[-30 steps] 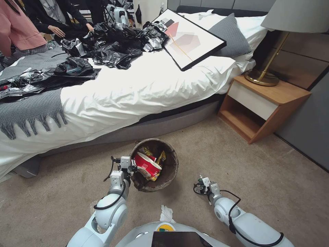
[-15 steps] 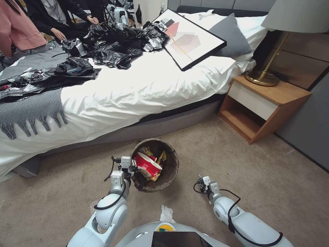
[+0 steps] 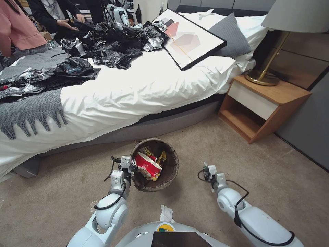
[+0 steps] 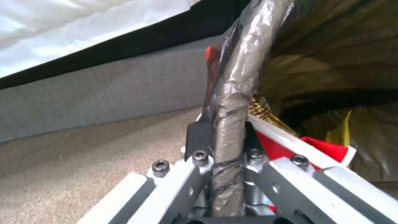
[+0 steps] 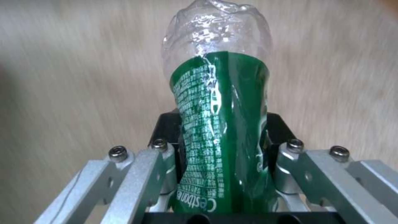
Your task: Pick up the trash bin, then pick up the garbage from the floor and place it into the trash bin.
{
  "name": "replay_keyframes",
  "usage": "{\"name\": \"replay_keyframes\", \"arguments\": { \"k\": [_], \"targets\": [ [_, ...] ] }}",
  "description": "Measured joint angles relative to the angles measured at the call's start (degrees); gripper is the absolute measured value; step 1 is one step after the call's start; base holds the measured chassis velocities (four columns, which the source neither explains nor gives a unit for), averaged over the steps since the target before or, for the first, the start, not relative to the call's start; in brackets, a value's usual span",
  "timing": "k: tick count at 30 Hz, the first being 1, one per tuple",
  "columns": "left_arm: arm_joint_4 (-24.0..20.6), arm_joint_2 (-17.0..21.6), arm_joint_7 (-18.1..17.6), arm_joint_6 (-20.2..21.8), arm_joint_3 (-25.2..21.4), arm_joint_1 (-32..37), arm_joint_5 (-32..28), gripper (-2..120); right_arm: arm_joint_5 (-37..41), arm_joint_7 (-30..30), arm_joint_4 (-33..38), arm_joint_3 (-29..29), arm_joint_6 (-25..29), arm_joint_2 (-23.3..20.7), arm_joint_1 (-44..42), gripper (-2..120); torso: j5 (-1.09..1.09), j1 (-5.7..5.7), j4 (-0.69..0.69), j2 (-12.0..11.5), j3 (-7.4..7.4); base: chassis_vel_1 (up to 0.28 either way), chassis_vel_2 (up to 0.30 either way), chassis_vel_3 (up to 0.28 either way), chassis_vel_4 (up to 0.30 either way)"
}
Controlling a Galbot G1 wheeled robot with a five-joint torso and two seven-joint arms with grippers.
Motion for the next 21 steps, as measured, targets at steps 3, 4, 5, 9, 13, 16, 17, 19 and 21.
{"name": "replay_keyframes", "arguments": {
  "k": [3,4,5,9,13,16,17,19,21],
  "targets": [
    [0.2,-0.1,0.0,0.0,0.1,0.0,0.1,0,1.1,2.2,7.9,2.8,0.0,-0.1,0.3,29,0.00,0.00,0.01,0.0,0.00,0.000,0.000,0.000,0.000],
    [0.3,-0.1,0.0,0.0,0.2,0.1,0.2,0,1.2,2.7,9.9,3.4,0.1,-0.2,0.6,29,-0.01,0.00,0.02,0.0,0.00,0.000,0.000,0.000,0.000],
    [0.3,-0.1,0.0,0.0,0.2,0.1,0.2,0,1.3,3.3,12.7,4.3,0.1,-0.3,0.9,29,-0.02,0.00,0.02,0.0,0.00,0.000,0.000,0.000,0.000],
    [0.5,-0.1,0.0,0.0,0.2,0.3,0.3,0,0.6,4.2,19.3,5.4,0.5,-0.5,1.8,29,-0.02,0.00,0.00,0.0,0.00,0.000,0.000,0.000,0.000],
    [0.5,0.0,0.0,0.1,0.2,0.5,0.4,0,-0.2,4.3,25.4,5.3,1.5,-0.8,3.0,29,-0.02,0.00,0.01,0.0,0.00,0.000,0.000,0.000,0.000],
    [0.5,0.1,0.0,0.1,0.2,0.6,0.4,0,-0.2,4.0,28.0,5.0,1.9,-1.1,3.5,29,-0.02,0.00,0.01,0.0,0.00,0.000,0.000,0.000,0.000],
    [0.5,0.1,0.0,0.1,0.2,0.6,0.4,0,-0.2,3.7,29.1,4.7,2.1,-1.3,3.8,29,-0.01,0.00,0.01,0.0,-0.01,0.000,0.000,0.000,0.000],
    [0.5,0.1,0.0,0.2,0.3,0.7,0.4,0,-0.3,2.3,31.7,3.7,2.8,-1.9,4.4,29,-0.01,0.00,0.01,0.0,-0.01,0.000,0.000,0.000,0.000],
    [0.5,0.2,0.0,0.2,0.3,0.7,0.5,0,-0.4,1.4,32.9,2.9,3.4,-2.3,4.7,29,-0.01,0.00,0.01,0.0,-0.01,0.000,0.000,0.000,0.000]
  ]
}}
